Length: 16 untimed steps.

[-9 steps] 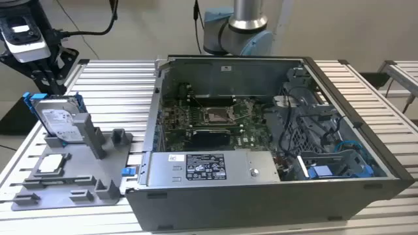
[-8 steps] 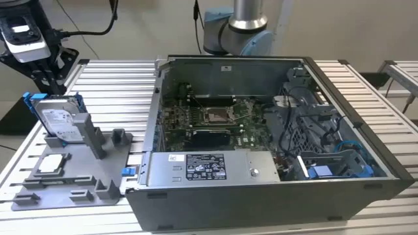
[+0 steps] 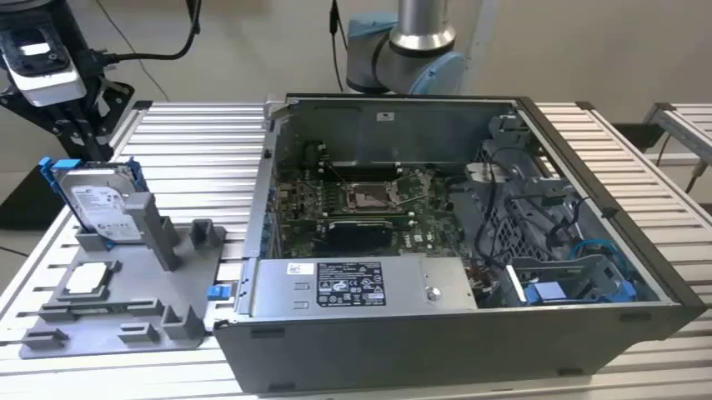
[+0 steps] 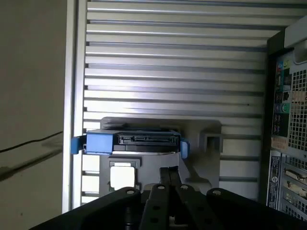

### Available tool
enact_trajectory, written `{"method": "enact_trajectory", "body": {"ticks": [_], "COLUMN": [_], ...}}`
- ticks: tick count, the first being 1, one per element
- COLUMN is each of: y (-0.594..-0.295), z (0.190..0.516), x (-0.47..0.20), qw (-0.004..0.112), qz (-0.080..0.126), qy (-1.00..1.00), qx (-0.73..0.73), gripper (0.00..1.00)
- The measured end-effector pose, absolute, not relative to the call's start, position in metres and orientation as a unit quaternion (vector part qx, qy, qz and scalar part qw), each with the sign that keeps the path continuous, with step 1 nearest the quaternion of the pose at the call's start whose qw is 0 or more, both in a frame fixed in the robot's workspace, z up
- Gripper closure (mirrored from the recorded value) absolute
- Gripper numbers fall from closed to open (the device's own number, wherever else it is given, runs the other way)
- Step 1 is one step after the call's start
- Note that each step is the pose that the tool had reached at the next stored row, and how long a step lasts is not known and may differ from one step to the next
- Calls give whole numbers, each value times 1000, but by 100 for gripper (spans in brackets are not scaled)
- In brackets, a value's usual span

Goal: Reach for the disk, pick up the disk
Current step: 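Reach for the disk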

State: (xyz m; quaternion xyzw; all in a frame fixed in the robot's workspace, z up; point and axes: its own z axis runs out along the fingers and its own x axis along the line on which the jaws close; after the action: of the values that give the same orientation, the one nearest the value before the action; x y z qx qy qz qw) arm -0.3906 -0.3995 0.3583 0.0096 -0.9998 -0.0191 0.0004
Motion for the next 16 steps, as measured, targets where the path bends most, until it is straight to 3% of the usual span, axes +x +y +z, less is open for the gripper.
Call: {"method": "enact_trajectory", "body": {"ticks": [16], "y": [-377], "z": [357], "x": [-415], "qw": [0], "qz": [-19], "qy": [-1000], "qx": [10], "gripper": [100]}}
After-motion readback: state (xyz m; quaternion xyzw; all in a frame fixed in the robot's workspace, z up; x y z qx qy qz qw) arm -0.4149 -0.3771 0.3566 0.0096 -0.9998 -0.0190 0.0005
